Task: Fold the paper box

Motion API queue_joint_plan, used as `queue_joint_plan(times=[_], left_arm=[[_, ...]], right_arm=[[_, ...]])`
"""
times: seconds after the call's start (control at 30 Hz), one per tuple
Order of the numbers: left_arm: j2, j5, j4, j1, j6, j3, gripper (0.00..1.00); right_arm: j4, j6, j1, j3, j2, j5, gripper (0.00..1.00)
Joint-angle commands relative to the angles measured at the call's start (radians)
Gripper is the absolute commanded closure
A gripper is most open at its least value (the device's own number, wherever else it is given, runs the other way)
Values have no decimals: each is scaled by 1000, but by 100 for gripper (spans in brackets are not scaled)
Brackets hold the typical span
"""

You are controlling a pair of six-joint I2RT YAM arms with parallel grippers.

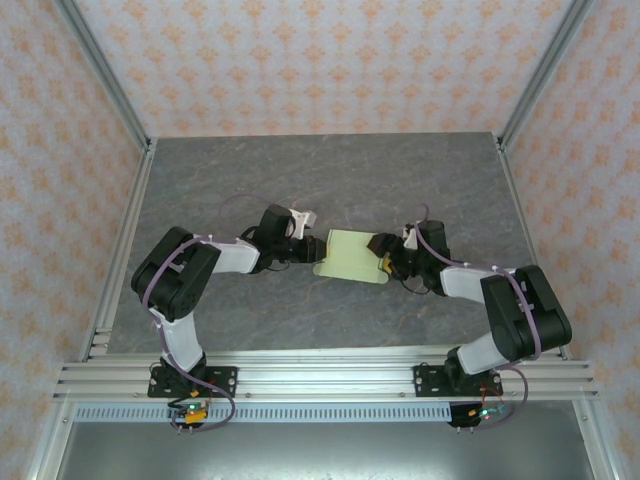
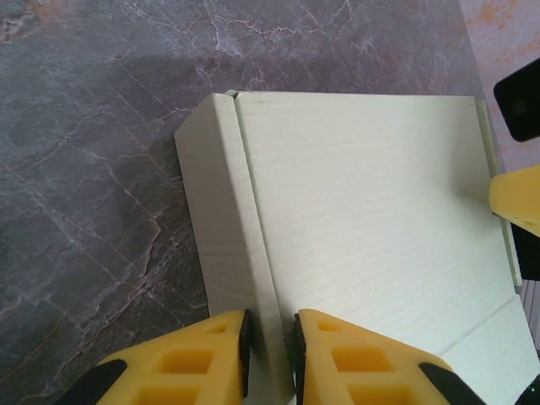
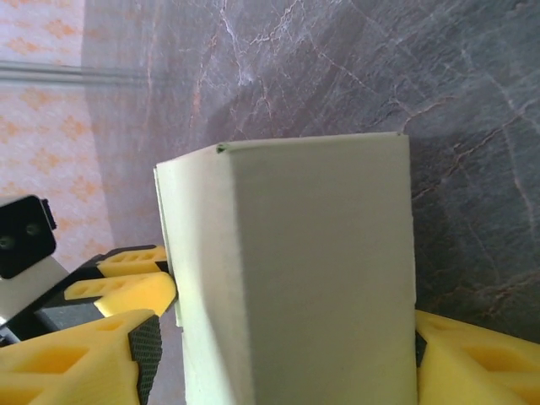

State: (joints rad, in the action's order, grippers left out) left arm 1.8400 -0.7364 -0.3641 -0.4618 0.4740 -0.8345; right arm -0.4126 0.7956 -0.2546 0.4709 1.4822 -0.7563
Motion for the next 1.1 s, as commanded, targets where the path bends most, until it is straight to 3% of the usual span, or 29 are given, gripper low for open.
queue_joint_plan(times=[0.0, 0.53, 0.73, 0.83, 0.93, 0.97, 1.07], left_arm=[[40, 75, 104, 9, -5, 43, 78], [-86, 63, 52, -11, -31, 61, 53], [-238, 53, 76, -36, -138, 74, 39], [-384, 162, 14, -64, -219, 145, 33], [-545, 361, -120, -136, -409, 265, 23], [-583, 414, -169, -164, -495, 308, 2], [-586, 567, -200, -257, -782, 353, 0]], right_arm=[[-142, 108, -8, -23, -4, 6, 30], [-98, 231, -47, -14, -59, 102, 49], [-78, 276, -52, 1, -28, 94, 56], [-46, 289, -51, 14, -27, 89, 58], [-7, 299, -52, 24, -35, 91, 58], [5, 303, -51, 25, -39, 95, 57], [43, 297, -52, 34, -30, 99, 57]])
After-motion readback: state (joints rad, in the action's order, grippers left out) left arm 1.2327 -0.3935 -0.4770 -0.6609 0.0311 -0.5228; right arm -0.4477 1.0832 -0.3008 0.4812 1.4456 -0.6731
